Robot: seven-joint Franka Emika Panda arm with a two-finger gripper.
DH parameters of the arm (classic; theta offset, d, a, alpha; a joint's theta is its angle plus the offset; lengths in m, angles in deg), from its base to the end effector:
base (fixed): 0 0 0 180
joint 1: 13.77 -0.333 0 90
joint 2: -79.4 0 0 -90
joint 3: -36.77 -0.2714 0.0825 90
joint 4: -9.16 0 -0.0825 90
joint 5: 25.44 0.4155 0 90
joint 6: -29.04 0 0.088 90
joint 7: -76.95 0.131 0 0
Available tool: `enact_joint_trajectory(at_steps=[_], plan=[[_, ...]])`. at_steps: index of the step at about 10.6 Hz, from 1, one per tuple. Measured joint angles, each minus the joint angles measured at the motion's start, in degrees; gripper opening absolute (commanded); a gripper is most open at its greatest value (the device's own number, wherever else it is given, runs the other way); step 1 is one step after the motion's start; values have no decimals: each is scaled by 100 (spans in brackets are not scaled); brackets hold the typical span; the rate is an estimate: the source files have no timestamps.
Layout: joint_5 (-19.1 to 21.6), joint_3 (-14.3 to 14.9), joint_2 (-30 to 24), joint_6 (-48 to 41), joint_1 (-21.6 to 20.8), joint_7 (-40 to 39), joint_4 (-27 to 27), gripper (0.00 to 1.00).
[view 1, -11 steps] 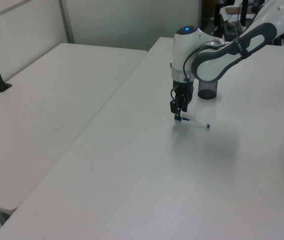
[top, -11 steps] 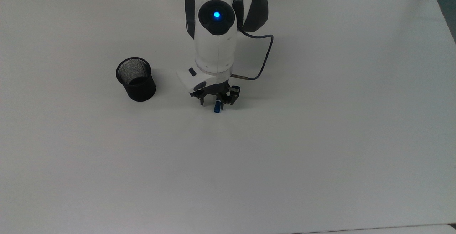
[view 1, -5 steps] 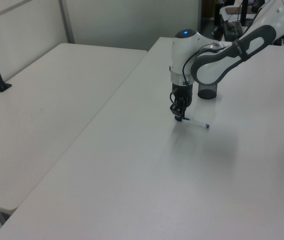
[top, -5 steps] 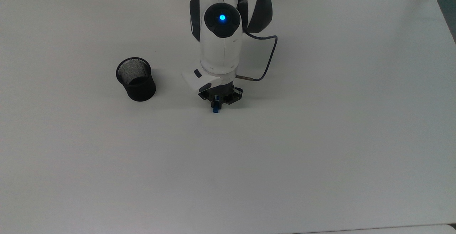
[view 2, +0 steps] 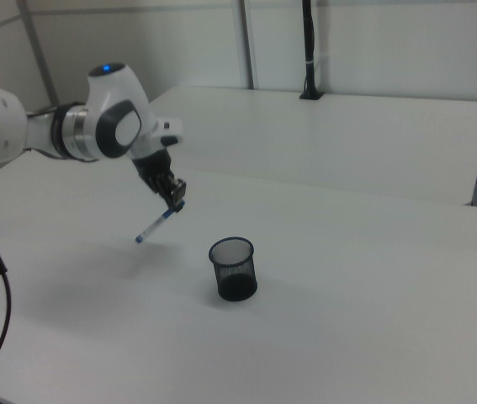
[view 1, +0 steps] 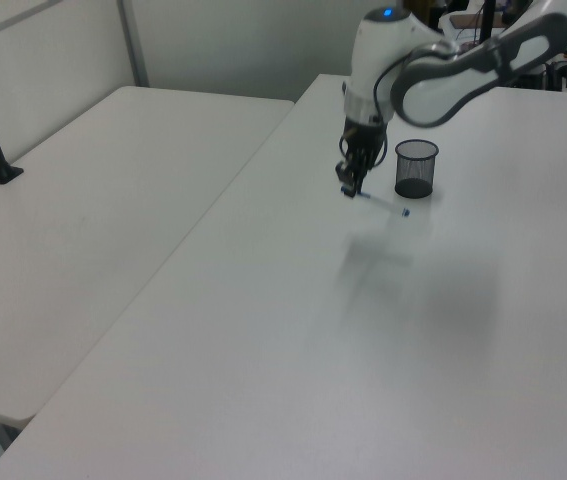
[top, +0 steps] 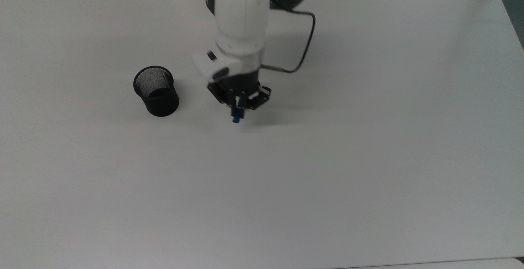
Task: Insert the marker
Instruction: 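Lift the marker and carry it over the black mesh cup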
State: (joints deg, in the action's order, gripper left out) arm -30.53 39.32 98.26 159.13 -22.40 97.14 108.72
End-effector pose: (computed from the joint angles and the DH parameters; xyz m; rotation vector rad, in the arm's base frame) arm 0.6797 0.0701 0.3279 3.0699 -0.2958 0.3378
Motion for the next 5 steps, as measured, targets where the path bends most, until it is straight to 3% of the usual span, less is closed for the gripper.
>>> enact_joint_trajectory(at_steps=[3, 5], plan=[[-101, 18, -978, 0, 574, -614, 304, 1], [-102, 24, -1412, 511, 1015, -1386, 757, 2]])
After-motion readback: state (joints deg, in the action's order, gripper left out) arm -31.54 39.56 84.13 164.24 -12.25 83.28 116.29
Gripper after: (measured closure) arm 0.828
